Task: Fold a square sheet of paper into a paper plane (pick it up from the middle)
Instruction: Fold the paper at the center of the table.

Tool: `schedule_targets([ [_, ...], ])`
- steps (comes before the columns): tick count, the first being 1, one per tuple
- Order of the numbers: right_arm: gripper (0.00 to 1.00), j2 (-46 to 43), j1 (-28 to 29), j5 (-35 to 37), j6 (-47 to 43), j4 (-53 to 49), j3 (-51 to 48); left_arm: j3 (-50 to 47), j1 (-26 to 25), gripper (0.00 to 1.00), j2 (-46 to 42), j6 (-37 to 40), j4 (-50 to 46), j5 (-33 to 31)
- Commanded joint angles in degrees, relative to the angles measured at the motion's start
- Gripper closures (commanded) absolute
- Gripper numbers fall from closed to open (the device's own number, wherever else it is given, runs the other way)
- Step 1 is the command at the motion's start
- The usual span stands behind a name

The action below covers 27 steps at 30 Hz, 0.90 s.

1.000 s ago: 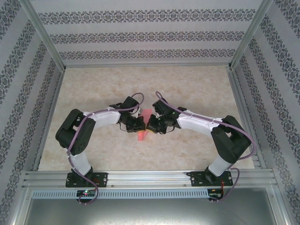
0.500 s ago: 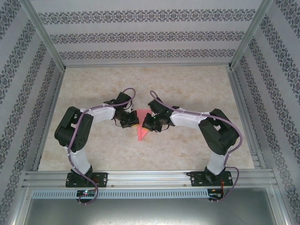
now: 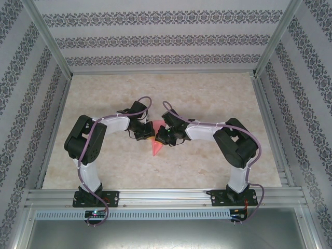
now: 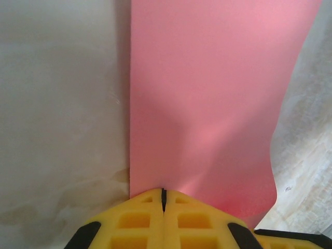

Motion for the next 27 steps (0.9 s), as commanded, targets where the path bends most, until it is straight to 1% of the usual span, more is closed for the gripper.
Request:
schedule_targets([
  [1, 1.0, 1.01, 0.56, -0.2, -0.75, 1.72, 1.07, 1.5, 0.36, 0.98, 0.95, 1.21, -1.6, -0.99],
  [4, 1.0, 1.1, 0.54, -0.2, -0.83, 1.8, 0.99, 2.25, 0.43, 0.97, -0.21, 1.36, -1.62, -0.67],
  [9, 1.0, 1.19, 0.64, -0.03, -1.24, 2.08, 0.79, 4.12, 1.96, 0.94, -1.52, 1.24, -0.93, -0.75],
  [19, 1.0, 2.11, 0.72, -0.71, -2.54, 5.01, 0.44, 6.93, 2.54, 0.95, 3.99, 2.03, -2.7, -0.78],
  [27, 1.0, 3.02, 0.8, -1.25, -2.67, 5.37, 0.56, 6.24, 2.52, 0.96, 4.74, 2.31, -3.27, -0.84],
])
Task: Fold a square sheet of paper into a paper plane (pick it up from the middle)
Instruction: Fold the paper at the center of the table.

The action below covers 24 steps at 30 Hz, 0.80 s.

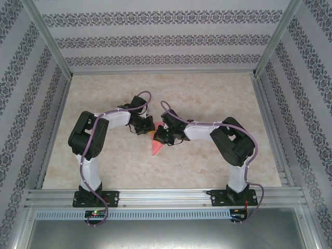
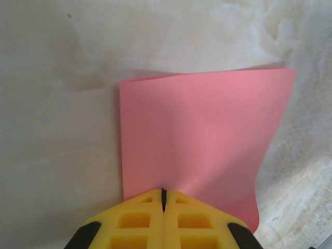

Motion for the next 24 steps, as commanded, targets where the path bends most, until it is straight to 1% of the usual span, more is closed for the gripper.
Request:
schedule_targets([
  [1, 1.0, 1.2, 0.89, -0.93, -1.35, 0.67, 0.54, -0.26, 0.38, 0.97, 0.23, 1.43, -1.91, -0.7],
  [11, 1.0, 2.18, 0.93, -1.0, -2.24, -0.57, 1.39, -0.7, 0.38, 0.97, 0.46, 1.49, -1.98, -0.43],
  [24, 1.0, 2.63, 0.99, -0.8, -2.02, 0.59, 1.23, -1.0, 0.41, 0.97, 0.56, 1.37, -1.81, -0.34],
])
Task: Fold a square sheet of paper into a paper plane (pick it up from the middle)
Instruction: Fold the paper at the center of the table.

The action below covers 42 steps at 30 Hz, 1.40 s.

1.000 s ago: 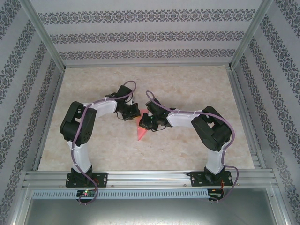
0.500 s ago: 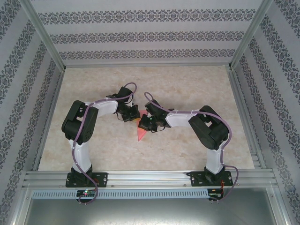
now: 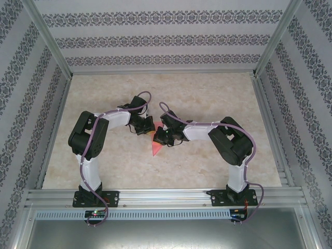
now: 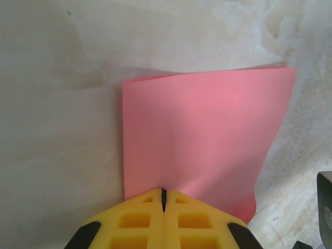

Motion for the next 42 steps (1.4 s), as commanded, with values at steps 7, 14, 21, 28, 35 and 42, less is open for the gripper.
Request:
schedule_targets([
  [7, 1.0, 1.66, 0.19, -0.07, 0.41, 2.33, 0.4, -1.22, 0.38, 0.97, 0.57, 1.27, -1.74, -0.37],
  [14, 1.0, 1.62, -0.22, 0.41, 0.74, 2.57, -0.18, -1.4, 0.32, 0.97, 0.54, 1.14, -1.74, -0.31],
  [21, 1.0, 1.78, -0.19, 1.1, 0.87, 1.88, -0.59, -1.35, 0.31, 0.97, 0.47, 1.15, -1.72, -0.46],
  [28, 1.0, 0.88, -0.27, 2.56, 0.91, 0.69, -1.19, -1.41, 0.3, 0.97, 0.42, 1.11, -1.96, -0.9],
  [35, 1.0, 0.07, -0.17, 3.27, 1.25, 0.61, -2.04, -1.58, 0.29, 0.97, 0.47, 0.97, -2.11, -1.15],
  [42, 1.0, -1.01, -0.22, 4.41, 1.88, 0.42, -3.61, -1.46, 0.35, 0.97, 0.5, 0.83, -2.18, -1.28],
])
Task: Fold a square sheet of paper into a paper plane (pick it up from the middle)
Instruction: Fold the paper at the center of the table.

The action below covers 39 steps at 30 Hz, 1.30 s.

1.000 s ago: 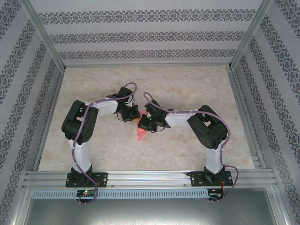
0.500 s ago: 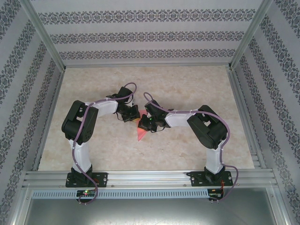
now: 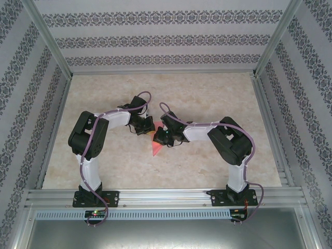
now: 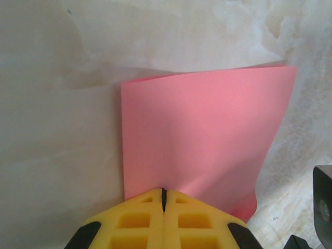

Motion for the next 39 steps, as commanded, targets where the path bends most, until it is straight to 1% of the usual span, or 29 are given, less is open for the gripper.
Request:
schedule_targets([
  [1, 1.0, -0.93, -0.11, 3.25, 0.67, -2.34, -2.07, -1.31, 0.32, 0.97, 0.56, 0.86, -2.22, -1.31],
  [14, 1.0, 0.72, 0.05, 2.47, 1.37, -2.65, -1.17, -0.09, 0.38, 0.96, -0.01, 0.94, -2.97, -0.87],
  [16, 0.95, 0.84, 0.04, 2.29, 1.32, -3.05, -1.04, 0.52, 0.75, 0.94, -1.26, 0.55, -3.21, -0.94],
  [20, 0.82, 1.12, 0.11, 2.2, 1.36, -3.47, -0.95, 0.99, 3.05, 0.86, -4.66, -0.58, -3.76, -1.39],
  [22, 0.79, 1.14, 0.16, 2.14, 1.45, -3.55, -0.91, 0.85, 4.38, 0.82, -6.12, -0.87, -4.27, -2.0],
  [25, 0.75, 1.01, 0.15, 2.33, 1.46, -3.57, -1.04, -0.08, 6.49, 0.8, -7.81, -1.09, -4.76, -2.7],
  [29, 0.73, 0.93, 0.16, 2.45, 1.45, -3.85, -1.15, -2.09, 7.47, 0.8, -9.56, -1.25, -4.35, -2.61],
  [34, 0.73, 0.75, 0.2, 2.73, 1.46, -4.01, -1.48, -5.29, 7.47, 0.8, -11.52, -1.79, -2.26, -0.24],
  [39, 0.75, 0.85, 0.18, 2.78, 1.59, -4.18, -1.65, -7.95, 7.39, 0.81, -12.75, -2.48, -0.3, 2.43],
])
